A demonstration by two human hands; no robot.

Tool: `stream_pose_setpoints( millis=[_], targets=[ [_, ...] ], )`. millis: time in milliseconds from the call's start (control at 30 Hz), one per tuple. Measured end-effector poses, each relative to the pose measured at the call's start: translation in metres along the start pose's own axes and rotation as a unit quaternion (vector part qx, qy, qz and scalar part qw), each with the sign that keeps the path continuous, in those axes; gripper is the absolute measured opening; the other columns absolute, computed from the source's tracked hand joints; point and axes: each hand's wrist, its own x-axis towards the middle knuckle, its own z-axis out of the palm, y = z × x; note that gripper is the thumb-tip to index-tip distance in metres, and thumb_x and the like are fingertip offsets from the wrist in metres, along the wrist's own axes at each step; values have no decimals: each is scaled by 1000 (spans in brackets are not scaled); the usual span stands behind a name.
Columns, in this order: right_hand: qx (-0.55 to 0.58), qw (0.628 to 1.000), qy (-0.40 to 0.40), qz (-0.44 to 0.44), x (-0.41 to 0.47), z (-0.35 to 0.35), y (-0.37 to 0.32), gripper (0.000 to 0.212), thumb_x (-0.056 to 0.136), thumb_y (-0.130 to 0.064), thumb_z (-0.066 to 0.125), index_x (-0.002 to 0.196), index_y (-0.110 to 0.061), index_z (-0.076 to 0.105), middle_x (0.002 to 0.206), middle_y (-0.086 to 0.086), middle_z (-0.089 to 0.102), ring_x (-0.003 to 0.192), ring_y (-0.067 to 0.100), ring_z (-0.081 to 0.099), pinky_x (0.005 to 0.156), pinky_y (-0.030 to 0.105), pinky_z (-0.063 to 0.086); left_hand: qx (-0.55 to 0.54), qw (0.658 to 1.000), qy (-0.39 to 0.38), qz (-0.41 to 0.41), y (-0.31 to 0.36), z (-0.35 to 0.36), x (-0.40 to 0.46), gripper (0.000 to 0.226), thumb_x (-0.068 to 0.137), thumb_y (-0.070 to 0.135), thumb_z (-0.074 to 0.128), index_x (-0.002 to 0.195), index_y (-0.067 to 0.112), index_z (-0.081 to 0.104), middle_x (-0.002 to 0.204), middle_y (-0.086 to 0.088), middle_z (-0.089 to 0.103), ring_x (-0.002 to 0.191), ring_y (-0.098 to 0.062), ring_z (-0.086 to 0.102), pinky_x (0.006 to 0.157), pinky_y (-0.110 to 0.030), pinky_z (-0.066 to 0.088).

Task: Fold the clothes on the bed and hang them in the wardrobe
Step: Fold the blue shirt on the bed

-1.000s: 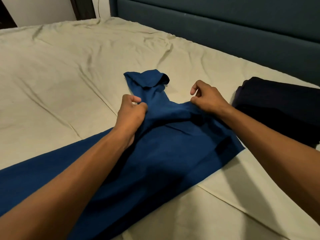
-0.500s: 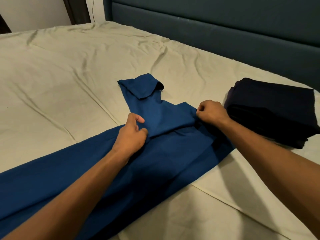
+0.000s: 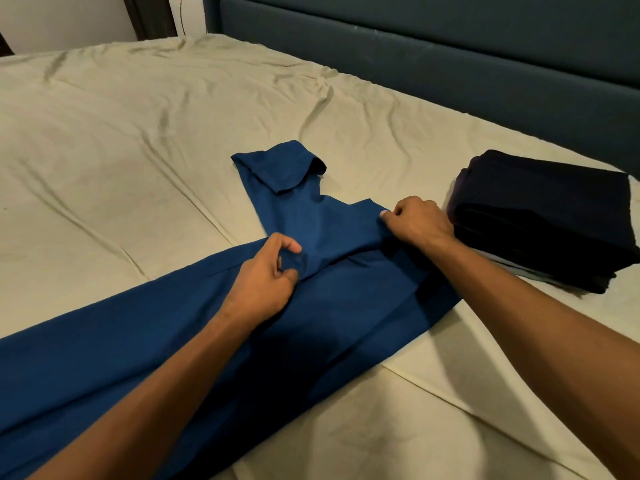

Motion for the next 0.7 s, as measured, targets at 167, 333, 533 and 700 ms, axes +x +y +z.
stream_pose_setpoints(
  millis=[167,333,533,700],
  targets=[
    [115,975,-171,82,4,-2,-16,27,90,-24,63,109,-6,57,89,11,59,57,23,54,51,25,40,-43,998,36,5,-3,2,0,31,91,6,54,103,34,56,64,4,39,53,-7,37,58,-27,38],
    [219,969,-23,113,12,-4,-15,16,83,-11,67,98,-8,63,97,9,64,71,24,59,55,26,48,-61,998,32,16,1,2,-2,24,93,9,54,102,31,57,67,2,46,55,-6,41,53,-15,37],
    [-101,995,-4,9,-20,7,-18,30,91,-15,55,120,-7,53,120,15,55,110,36,54,78,38,40,14,990,-111,-90,9,-10,5,13,91,25,60,100,31,55,72,1,64,69,-16,61,65,-30,48],
    [-61,962,126,-233,-28,22,-45,20,90,-12,46,105,-9,57,107,12,58,98,32,51,72,37,39,160,985,54,22,11,-23,28,7,91,32,55,94,30,60,77,9,62,77,-17,60,69,-33,47]
  ],
)
